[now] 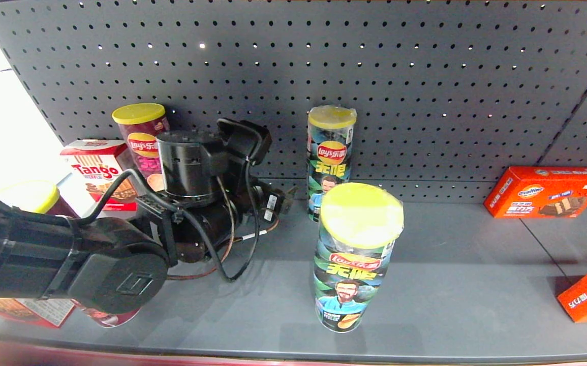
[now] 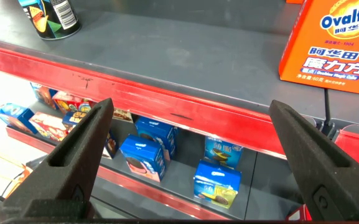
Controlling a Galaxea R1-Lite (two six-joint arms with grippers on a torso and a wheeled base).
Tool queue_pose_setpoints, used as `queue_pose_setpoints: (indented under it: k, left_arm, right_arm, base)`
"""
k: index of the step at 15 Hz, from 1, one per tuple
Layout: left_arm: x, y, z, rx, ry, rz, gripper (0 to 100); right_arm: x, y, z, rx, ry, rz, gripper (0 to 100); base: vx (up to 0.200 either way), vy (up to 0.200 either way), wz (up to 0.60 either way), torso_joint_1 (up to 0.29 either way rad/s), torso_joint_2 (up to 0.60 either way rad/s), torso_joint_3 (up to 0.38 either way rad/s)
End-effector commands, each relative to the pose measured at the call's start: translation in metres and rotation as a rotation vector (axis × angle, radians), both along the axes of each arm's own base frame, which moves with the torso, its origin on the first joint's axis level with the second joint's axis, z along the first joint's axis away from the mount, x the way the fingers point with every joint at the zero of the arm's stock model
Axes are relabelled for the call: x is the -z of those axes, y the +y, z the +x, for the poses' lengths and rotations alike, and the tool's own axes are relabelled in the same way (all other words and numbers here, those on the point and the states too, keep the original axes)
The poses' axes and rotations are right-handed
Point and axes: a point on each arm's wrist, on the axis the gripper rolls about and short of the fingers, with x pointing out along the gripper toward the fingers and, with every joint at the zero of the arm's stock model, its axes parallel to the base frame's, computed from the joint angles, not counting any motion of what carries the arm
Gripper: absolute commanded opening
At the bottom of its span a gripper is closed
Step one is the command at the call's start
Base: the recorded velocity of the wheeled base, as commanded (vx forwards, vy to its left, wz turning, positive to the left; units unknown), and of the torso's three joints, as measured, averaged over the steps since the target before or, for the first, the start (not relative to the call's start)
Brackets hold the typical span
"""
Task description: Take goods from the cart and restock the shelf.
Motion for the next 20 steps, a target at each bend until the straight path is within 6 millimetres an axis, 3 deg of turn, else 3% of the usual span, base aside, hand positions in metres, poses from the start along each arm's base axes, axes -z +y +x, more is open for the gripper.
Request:
queue_pose_setpoints:
  k: [1,5,12,20]
  left_arm:
    - [-0.009,0.003,-0.007,0.003,-0.021,-0.008,100]
    - [-0.016,0.009,-0.025,0.019,-0.033,-0.015,100]
    - [-0.026,0.002,-0.047,0.077,-0.057,-0.031,100]
    - [-0.041,0.017,-0.096,0.132,-0.093,-0.039,100]
  right_arm:
    - [0.000,0.000,0.000,0.000,0.001,-0.001,100]
    - [0.000,0.000,0.000,0.000,0.001,-0.001,100]
    - [0.000,0.000,0.000,0.000,0.001,-0.001,100]
    - [0.000,0.000,0.000,0.000,0.001,-0.001,100]
  base:
    - [0.000,0.000,0.00,0.000,0.00,0.000]
    - [0.000,0.000,0.00,0.000,0.00,0.000]
    - [0.000,0.000,0.00,0.000,0.00,0.000]
    - [0.000,0.000,0.00,0.000,0.00,0.000]
